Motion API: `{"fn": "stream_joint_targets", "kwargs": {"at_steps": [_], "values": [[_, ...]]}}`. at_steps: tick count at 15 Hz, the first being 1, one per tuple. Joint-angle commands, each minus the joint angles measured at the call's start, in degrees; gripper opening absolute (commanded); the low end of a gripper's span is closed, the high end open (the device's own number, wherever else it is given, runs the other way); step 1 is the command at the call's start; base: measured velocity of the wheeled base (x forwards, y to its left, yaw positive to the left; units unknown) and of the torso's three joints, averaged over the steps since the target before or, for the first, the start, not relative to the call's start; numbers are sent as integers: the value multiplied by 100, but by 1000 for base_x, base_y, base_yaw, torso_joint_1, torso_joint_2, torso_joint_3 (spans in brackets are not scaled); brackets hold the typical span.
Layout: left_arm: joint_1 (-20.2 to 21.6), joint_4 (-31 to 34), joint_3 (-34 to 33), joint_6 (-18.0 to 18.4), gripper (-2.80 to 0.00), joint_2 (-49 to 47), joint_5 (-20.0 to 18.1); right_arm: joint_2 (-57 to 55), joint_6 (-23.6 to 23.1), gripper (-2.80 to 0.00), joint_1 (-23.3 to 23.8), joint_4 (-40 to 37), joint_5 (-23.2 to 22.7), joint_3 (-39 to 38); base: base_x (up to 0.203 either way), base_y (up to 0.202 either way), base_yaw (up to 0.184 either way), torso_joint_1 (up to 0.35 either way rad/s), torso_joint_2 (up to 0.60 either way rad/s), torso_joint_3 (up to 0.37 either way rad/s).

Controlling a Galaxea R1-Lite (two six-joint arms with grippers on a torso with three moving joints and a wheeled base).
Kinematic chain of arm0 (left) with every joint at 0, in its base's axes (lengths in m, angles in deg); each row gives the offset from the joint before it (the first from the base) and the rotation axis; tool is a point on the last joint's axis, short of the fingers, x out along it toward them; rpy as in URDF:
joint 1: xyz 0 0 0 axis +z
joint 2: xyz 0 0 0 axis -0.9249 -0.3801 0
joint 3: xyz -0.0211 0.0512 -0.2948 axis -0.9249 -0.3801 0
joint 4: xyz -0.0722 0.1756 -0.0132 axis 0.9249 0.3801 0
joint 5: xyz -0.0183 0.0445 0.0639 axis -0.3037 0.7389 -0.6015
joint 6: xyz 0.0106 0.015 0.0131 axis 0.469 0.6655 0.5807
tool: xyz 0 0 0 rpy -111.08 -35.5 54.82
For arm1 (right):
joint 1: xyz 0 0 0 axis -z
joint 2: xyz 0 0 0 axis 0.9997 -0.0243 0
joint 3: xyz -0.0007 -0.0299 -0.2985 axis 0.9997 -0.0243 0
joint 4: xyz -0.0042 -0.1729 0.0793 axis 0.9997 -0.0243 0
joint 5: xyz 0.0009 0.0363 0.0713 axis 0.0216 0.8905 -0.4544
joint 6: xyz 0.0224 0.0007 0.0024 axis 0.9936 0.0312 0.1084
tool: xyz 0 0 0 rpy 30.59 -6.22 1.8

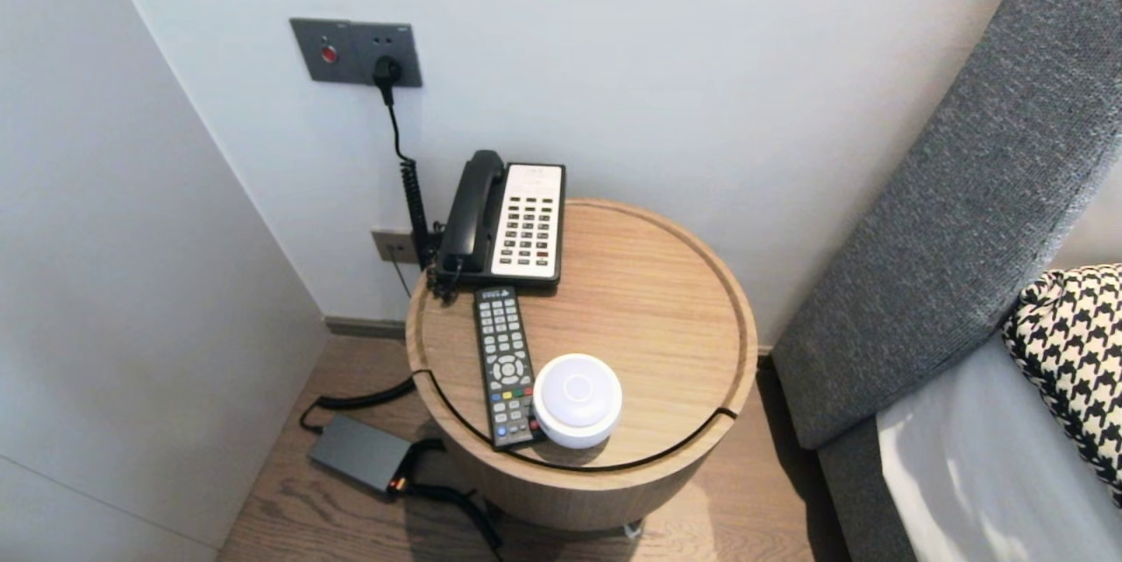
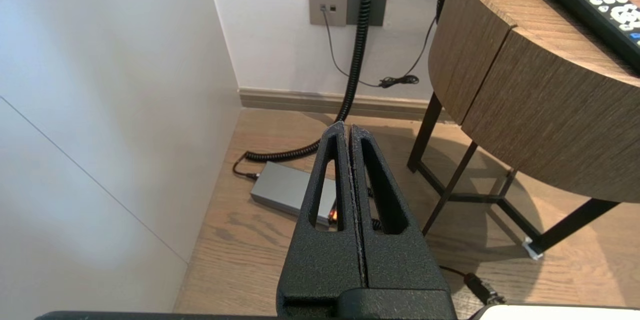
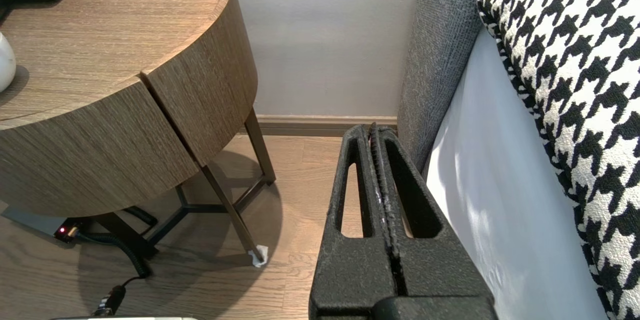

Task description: Open the nightstand drawer

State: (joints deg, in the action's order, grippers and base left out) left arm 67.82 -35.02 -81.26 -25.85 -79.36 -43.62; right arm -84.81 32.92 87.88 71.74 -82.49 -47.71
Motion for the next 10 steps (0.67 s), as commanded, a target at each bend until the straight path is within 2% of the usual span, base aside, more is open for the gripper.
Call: {"fn": "stream_joint_targets", "kwargs": {"at_steps": [1,10], "values": [[2,-3,-70,0,-280,9,-2,0,0,-280,-6,9,0,-149,0,0,0,0,0,0],[2,-12,-70,-36,-280,9,22,0,0,-280,-6,9,0,-149,0,0,0,0,0,0]]}}
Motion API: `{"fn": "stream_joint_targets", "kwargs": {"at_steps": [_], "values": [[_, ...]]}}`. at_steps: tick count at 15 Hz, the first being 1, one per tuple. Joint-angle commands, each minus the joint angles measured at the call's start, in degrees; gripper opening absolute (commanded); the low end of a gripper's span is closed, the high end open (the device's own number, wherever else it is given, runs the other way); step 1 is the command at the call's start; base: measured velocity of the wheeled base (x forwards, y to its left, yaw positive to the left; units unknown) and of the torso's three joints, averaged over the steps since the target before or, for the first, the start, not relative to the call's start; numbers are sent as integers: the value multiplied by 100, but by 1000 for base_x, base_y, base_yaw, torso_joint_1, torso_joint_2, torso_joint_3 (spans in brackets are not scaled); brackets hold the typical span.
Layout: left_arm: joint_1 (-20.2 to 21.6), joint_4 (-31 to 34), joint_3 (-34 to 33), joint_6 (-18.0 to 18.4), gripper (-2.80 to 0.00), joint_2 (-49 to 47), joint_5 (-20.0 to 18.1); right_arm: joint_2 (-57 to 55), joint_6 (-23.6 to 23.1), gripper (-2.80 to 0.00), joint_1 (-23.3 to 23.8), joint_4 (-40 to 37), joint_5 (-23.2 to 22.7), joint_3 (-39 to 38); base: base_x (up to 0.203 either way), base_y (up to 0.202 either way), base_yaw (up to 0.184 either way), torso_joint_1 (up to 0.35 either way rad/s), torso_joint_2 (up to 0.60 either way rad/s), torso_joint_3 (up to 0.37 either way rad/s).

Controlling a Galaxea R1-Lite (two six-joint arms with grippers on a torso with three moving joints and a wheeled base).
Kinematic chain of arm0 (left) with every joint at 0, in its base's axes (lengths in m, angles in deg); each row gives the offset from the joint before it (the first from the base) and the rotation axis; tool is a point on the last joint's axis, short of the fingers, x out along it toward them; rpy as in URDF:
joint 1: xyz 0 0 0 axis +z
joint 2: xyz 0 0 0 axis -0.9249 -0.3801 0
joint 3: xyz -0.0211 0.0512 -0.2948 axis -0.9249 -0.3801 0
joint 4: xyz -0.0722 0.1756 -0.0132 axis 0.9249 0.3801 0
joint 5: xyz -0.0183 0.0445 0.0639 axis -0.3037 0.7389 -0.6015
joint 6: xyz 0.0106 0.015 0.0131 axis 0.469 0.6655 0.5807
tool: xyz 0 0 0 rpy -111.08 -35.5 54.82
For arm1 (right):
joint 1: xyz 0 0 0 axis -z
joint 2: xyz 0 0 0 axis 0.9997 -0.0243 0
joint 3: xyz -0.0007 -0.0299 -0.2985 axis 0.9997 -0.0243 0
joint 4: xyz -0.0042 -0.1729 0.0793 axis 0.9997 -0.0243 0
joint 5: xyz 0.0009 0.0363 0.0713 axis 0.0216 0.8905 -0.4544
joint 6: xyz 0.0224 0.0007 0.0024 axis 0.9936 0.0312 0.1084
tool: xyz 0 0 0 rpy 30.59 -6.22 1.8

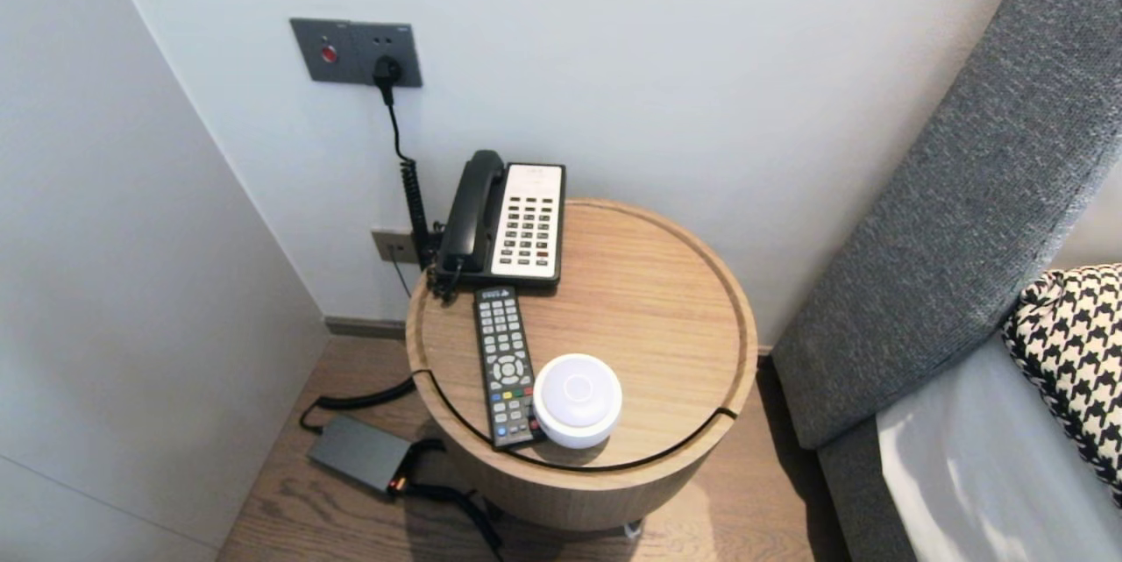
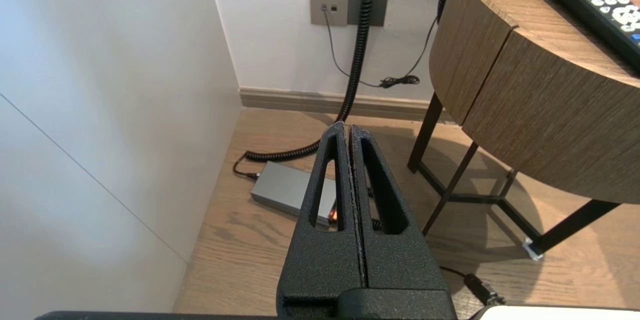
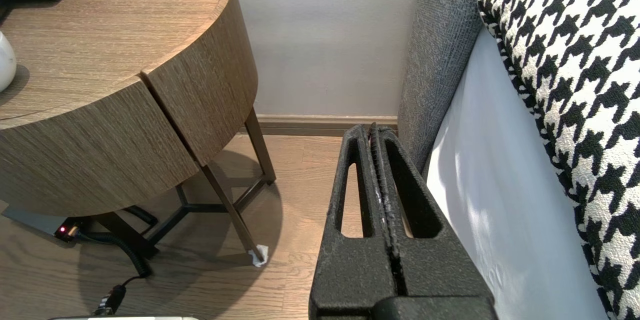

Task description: Open the nightstand drawer

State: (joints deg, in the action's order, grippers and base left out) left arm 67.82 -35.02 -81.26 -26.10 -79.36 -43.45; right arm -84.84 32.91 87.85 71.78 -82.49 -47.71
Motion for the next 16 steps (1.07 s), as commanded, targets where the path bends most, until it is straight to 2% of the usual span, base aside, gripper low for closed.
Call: {"fn": "stream_joint_targets", "kwargs": {"at_steps": [1,4,6,10,13,14,16], "values": [[2,-12,-70,-10,-280,9,-1,2,1,-280,-4,6,0,-149,0,0,0,0,0,0],[9,82,-2,145,-280,-42,-9,2,1,-280,-4,6,0,-149,0,0,0,0,0,0],[4,206,145,523,-280,-158,-51,2,1,-280,-4,6,0,-149,0,0,0,0,0,0],[5,1009,1294,519,-280,-965,-191,2,1,-280,-4,6,0,-149,0,0,0,0,0,0],[4,1185,1971,336,-280,-2225,-292,2,1,-280,-4,6,0,-149,0,0,0,0,0,0],[-12,1221,2235,158,-280,-2854,-373,2,1,-280,-4,6,0,-149,0,0,0,0,0,0],[-314,1341,2644,-311,-280,-3969,-517,2,1,-280,-4,6,0,-149,0,0,0,0,0,0]]}}
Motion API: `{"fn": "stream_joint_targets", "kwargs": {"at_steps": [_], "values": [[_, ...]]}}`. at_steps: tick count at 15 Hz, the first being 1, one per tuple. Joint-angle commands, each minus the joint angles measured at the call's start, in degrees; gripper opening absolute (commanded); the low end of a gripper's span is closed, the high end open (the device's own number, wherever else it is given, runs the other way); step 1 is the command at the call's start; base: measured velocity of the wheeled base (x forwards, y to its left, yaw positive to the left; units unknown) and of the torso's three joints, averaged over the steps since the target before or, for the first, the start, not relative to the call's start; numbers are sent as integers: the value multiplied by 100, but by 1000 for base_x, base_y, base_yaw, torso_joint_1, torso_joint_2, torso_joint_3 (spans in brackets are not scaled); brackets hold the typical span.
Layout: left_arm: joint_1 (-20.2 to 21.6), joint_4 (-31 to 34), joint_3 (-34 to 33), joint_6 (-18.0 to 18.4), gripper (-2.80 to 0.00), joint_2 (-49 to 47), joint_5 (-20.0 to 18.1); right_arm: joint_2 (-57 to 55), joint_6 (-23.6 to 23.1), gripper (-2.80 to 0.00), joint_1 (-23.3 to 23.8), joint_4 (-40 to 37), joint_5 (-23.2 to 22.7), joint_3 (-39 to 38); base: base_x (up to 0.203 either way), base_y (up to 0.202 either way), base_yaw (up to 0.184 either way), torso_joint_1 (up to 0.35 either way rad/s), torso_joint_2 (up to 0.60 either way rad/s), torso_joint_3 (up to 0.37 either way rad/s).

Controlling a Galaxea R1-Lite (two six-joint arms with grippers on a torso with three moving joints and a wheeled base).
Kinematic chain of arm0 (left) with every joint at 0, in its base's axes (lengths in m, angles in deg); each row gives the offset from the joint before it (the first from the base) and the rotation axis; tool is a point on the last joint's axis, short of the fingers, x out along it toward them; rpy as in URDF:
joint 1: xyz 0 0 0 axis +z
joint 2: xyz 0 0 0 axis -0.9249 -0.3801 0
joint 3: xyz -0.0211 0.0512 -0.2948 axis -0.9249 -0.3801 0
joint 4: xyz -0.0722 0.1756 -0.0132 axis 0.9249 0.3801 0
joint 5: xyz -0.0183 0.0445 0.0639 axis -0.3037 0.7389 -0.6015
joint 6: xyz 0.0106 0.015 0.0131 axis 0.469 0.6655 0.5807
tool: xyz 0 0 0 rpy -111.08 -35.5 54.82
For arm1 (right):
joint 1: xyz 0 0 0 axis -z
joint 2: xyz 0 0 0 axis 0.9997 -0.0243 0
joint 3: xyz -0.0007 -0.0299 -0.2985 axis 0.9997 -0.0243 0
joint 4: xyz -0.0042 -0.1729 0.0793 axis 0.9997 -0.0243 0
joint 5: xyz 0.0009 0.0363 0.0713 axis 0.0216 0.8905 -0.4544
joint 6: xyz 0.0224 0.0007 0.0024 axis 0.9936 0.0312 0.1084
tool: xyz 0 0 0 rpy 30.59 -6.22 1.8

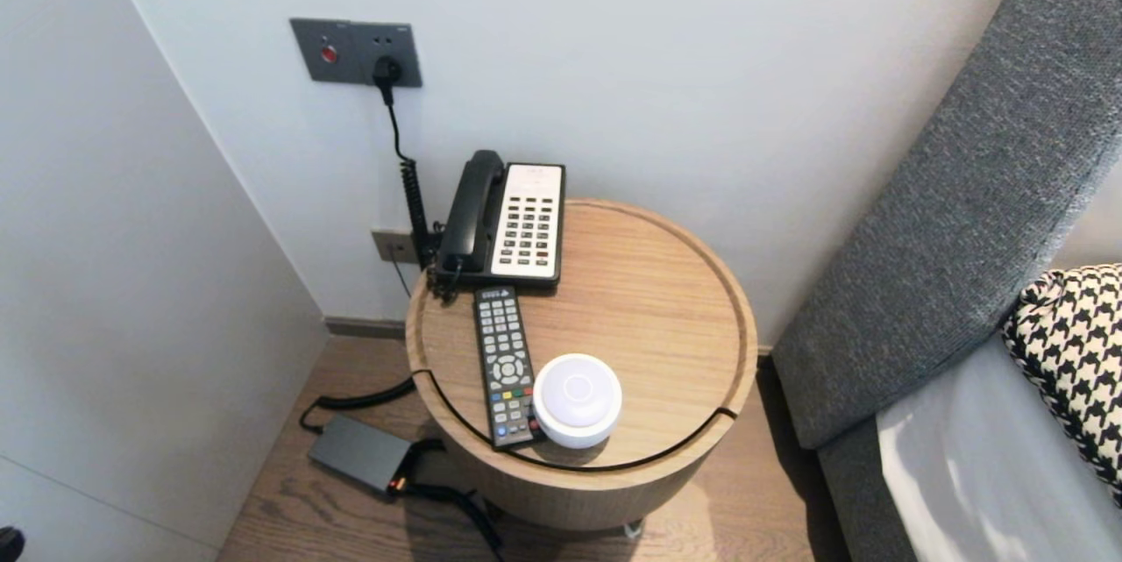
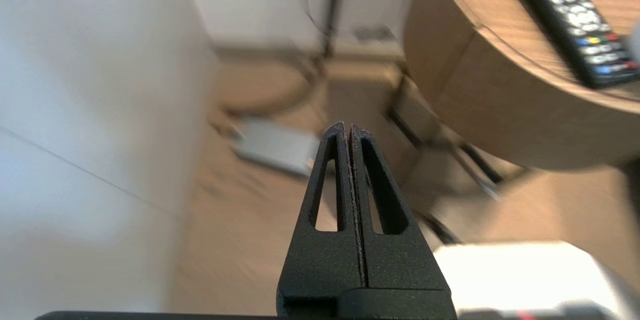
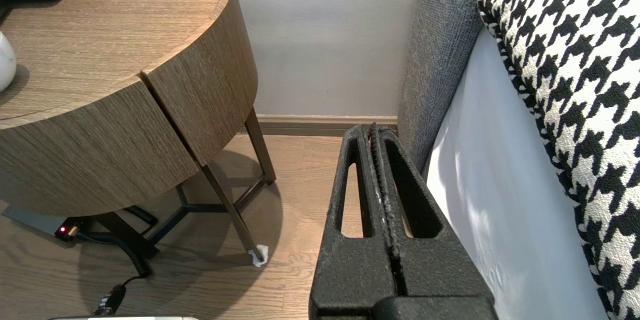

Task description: Open the nightstand drawer

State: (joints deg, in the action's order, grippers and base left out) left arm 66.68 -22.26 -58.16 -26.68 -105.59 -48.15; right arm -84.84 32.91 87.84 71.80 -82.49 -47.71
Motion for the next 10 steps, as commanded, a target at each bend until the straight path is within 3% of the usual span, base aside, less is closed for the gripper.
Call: {"fn": "stream_joint_targets", "kwargs": {"at_steps": [1,4,7,10], "values": [[-366,171,558,-504,-280,-1800,-100,2,0,-280,-2,3,0,-149,0,0,0,0,0,0],[-983,511,1366,-1134,-280,-3098,-224,2,0,-280,-2,3,0,-149,0,0,0,0,0,0],[-1979,537,1864,-1968,-280,-4110,-297,2,0,-280,-2,3,0,-149,0,0,0,0,0,0],[-2475,386,2191,-2547,-280,-4932,-340,2,0,-280,-2,3,0,-149,0,0,0,0,0,0]]}}
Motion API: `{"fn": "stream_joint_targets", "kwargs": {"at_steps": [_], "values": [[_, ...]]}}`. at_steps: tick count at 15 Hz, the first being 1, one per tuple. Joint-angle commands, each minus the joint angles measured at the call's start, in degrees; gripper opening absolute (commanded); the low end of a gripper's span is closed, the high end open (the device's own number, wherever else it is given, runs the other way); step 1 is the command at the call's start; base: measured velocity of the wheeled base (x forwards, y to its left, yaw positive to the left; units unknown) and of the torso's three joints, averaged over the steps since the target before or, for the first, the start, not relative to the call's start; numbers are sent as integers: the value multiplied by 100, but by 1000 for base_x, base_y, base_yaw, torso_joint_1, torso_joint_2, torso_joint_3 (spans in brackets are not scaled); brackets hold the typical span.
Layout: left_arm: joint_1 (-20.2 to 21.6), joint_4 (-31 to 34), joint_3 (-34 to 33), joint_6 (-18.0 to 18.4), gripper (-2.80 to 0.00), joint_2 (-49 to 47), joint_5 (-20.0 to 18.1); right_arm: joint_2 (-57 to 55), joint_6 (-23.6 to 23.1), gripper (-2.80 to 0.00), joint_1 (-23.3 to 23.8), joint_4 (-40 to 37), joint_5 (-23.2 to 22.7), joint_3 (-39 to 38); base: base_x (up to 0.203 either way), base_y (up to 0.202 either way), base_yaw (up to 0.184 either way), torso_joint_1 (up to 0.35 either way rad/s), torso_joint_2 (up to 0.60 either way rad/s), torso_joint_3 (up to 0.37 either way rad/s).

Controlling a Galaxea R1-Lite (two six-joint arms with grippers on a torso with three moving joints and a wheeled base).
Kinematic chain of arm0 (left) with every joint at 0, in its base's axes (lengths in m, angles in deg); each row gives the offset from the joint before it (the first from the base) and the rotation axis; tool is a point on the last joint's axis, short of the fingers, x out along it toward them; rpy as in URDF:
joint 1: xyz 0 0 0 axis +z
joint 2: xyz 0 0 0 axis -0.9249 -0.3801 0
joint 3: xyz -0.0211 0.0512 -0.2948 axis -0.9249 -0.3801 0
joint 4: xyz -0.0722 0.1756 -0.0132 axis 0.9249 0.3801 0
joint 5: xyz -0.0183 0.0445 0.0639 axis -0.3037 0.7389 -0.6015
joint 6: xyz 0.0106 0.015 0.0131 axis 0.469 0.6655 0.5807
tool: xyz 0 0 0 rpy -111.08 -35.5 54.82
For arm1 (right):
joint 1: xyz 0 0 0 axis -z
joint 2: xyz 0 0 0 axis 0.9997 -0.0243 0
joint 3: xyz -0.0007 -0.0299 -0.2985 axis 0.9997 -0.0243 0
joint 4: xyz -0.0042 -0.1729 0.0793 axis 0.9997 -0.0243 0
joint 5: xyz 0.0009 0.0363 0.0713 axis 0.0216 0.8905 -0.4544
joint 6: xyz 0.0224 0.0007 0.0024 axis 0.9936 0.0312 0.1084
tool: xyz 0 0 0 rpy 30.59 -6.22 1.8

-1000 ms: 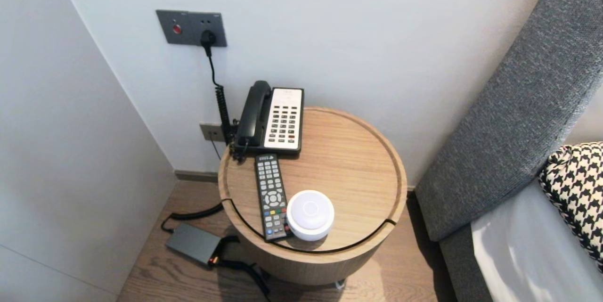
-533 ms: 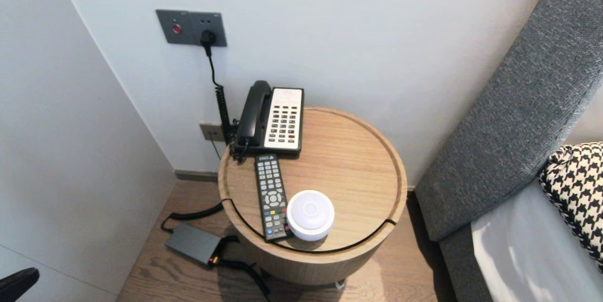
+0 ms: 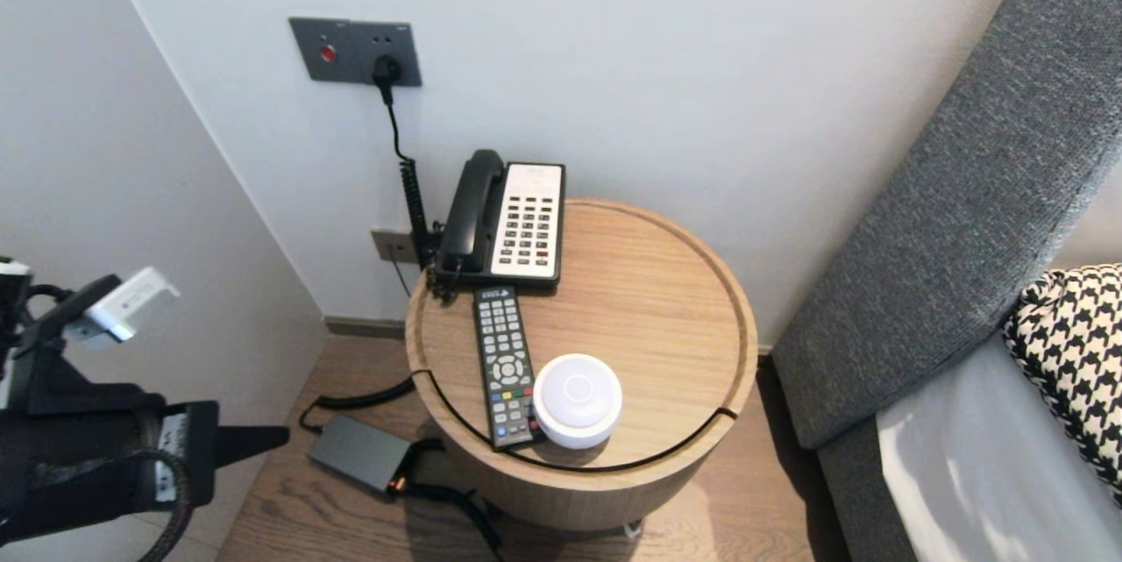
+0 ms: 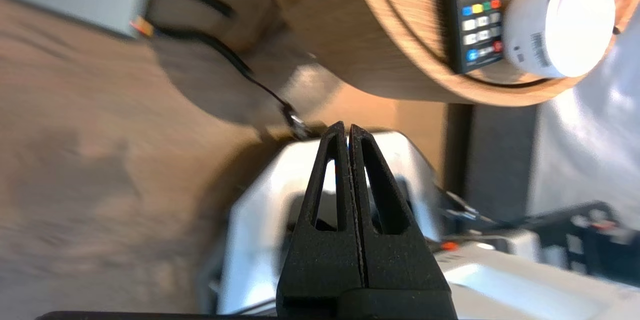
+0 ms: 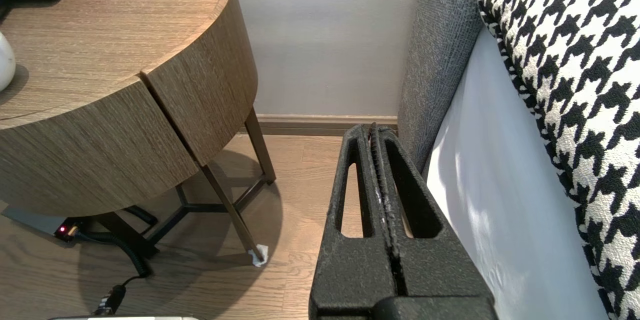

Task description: Open the nightstand drawer

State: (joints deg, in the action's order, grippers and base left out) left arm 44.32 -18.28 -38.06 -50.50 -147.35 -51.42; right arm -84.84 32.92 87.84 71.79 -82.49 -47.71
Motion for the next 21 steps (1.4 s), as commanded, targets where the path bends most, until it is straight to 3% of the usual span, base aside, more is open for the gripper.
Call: {"fn": "stream_joint_targets", "kwargs": {"at_steps": [1,6,13,21], "values": [[-317,-48,339,-318,-280,-1088,-14,2,0,-280,-2,3,0,-149,0,0,0,0,0,0],[-639,-571,921,-935,-280,-2268,69,2,0,-280,-2,5,0,-149,0,0,0,0,0,0],[-868,-881,1271,-1201,-280,-2874,301,2,0,-280,-2,5,0,-149,0,0,0,0,0,0],[-1067,-1009,1314,-1257,-280,-3062,321,2,0,-280,-2,5,0,-149,0,0,0,0,0,0]]}}
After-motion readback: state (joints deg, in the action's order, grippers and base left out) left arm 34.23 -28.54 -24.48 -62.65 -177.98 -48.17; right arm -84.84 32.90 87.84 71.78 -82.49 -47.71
